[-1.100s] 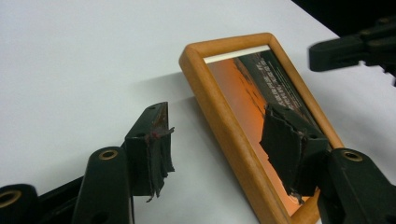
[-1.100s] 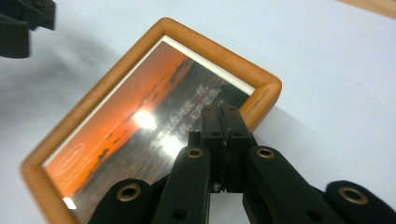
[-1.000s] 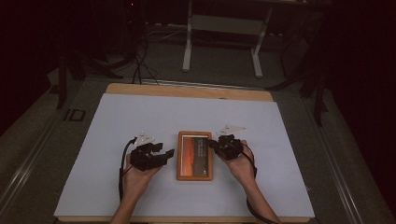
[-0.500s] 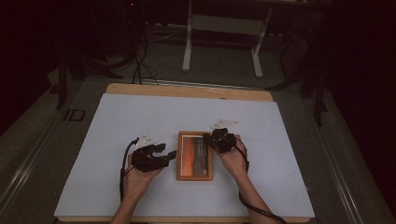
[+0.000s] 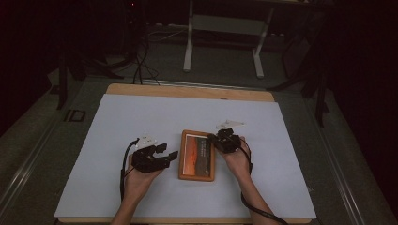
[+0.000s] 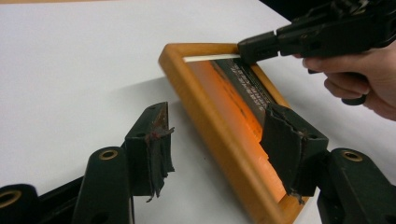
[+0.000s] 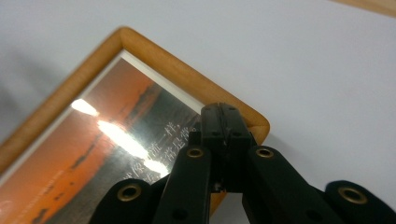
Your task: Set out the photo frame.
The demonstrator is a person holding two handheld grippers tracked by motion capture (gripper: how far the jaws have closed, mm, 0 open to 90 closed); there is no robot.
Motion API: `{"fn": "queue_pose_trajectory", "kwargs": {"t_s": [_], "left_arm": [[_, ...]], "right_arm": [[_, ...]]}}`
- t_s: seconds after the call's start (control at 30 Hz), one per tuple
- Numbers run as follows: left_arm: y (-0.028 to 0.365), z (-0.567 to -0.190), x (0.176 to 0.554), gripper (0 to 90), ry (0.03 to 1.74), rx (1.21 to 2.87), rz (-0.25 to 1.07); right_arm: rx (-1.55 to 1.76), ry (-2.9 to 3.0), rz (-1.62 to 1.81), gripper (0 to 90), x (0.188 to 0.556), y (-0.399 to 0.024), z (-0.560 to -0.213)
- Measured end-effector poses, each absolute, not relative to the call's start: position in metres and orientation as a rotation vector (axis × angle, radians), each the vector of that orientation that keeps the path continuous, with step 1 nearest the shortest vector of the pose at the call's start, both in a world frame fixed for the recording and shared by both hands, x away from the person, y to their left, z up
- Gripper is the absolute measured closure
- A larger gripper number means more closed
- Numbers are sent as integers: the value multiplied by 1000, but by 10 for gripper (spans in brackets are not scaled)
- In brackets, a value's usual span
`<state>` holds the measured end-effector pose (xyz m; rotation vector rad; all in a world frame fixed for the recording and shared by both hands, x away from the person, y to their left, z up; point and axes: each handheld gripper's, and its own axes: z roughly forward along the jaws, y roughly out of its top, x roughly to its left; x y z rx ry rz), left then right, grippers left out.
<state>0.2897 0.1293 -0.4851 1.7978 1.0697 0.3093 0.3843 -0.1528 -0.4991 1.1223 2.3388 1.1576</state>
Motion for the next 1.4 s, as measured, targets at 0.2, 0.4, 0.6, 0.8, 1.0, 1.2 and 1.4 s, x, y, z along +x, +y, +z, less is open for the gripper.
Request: {"fn": "queue_pose_trajectory", "kwargs": {"t_s": [0.2, 0.4, 0.6, 0.8, 1.0, 1.2, 1.4], "left_arm": [[128, -485, 290, 419, 1069, 1798, 299], [125, -484, 289, 410, 1053, 1787, 234], [121, -483, 287, 387, 1041, 1788, 200], [108, -485, 286, 304, 1015, 1824, 175], [87, -495, 287, 253, 1009, 1867, 133], [78, -505, 291, 261, 1028, 1874, 94], [76, -509, 299, 343, 1059, 1842, 15]], "right_arm": [[1196, 2338, 1134, 900, 388, -165, -511], [1222, 2349, 1115, 900, 391, -168, -516], [1234, 2356, 1117, 900, 392, -169, -516], [1236, 2355, 1125, 900, 392, -170, -517], [1236, 2354, 1129, 900, 392, -170, -517], [1238, 2350, 1136, 900, 392, -170, -517], [1236, 2351, 1136, 900, 392, -170, -517]]}}
